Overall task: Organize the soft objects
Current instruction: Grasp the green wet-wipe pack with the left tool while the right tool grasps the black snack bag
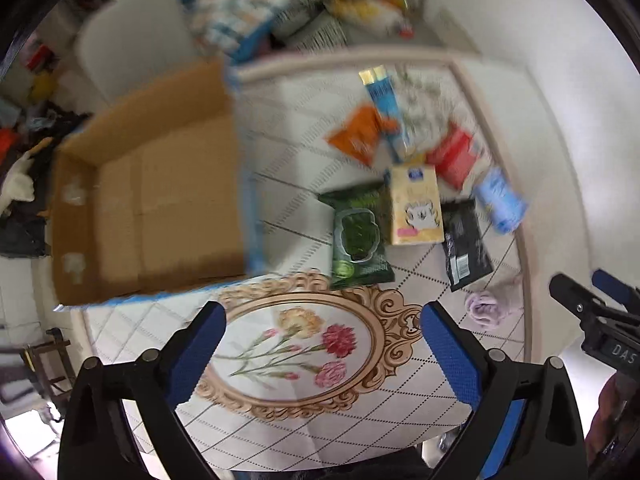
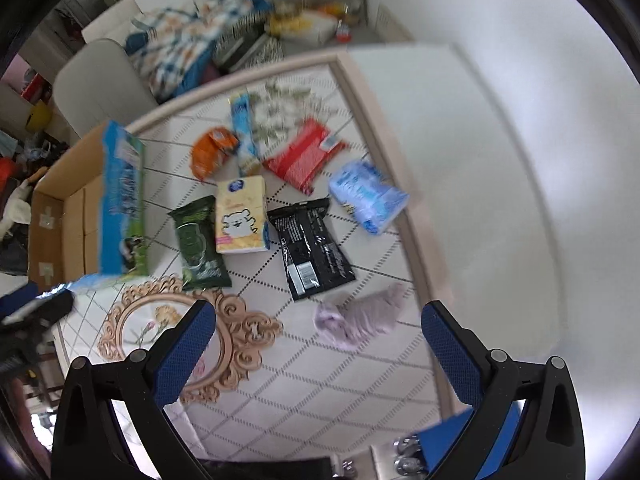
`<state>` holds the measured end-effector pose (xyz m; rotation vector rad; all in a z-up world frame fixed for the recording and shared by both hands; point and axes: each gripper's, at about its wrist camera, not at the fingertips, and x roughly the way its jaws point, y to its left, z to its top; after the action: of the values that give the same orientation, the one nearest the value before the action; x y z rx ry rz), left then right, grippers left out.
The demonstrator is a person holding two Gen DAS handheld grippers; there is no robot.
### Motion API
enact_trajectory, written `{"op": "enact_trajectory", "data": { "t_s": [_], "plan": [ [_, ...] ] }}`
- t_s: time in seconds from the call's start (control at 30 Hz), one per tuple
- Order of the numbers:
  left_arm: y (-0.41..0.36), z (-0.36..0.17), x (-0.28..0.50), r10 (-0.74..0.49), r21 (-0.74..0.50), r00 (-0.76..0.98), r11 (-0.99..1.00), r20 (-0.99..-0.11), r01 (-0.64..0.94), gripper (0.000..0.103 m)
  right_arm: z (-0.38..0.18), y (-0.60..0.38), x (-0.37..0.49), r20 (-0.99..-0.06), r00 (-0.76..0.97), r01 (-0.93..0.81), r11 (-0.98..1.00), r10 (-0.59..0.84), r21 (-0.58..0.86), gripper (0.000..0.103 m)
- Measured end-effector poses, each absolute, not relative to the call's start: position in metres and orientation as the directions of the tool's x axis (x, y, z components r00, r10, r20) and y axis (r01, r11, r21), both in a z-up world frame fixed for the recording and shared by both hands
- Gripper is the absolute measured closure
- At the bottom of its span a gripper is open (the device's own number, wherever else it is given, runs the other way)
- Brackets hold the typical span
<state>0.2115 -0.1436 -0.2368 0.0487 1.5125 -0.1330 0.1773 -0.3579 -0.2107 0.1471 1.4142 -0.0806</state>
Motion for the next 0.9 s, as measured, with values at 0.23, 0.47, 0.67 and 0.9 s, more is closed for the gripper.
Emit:
{"op": "enact_trajectory", "data": {
  "t_s": [0.23, 0.47, 0.67, 0.9],
  "plan": [
    [-0.187, -0.339, 0.260, 0.009, -0.017, -0.155, 0.986, -0.988, 0.165, 0.032, -0.322, -0.355, 0.226, -0.995, 0.029, 0.093, 0.991, 0.098, 0.101, 0.008],
    [-0.192, -0.405, 0.281, 0.053, 0.014, -0.281, 0.990, -0.958, 0.139, 0.030, -0.385, -0.349, 0.244, -0.993, -0.054, 0.077, 0.992, 0.104, 0.099, 0.028],
    [-0.185, -0.424, 0.280, 0.029, -0.002, -0.284, 0.994, -0.958, 0.108, 0.030, -0.408, -0.337, 0.254, -0.994, -0.061, 0.081, 0.993, 0.093, 0.087, 0.028],
    [-0.188, -0.416, 0.276, 0.033, 0.002, -0.236, 0.991, -0.971, 0.131, 0.065, -0.415, -0.333, 0.257, -0.996, -0.061, 0.102, 0.993, 0.065, 0.059, 0.041]
  ]
}}
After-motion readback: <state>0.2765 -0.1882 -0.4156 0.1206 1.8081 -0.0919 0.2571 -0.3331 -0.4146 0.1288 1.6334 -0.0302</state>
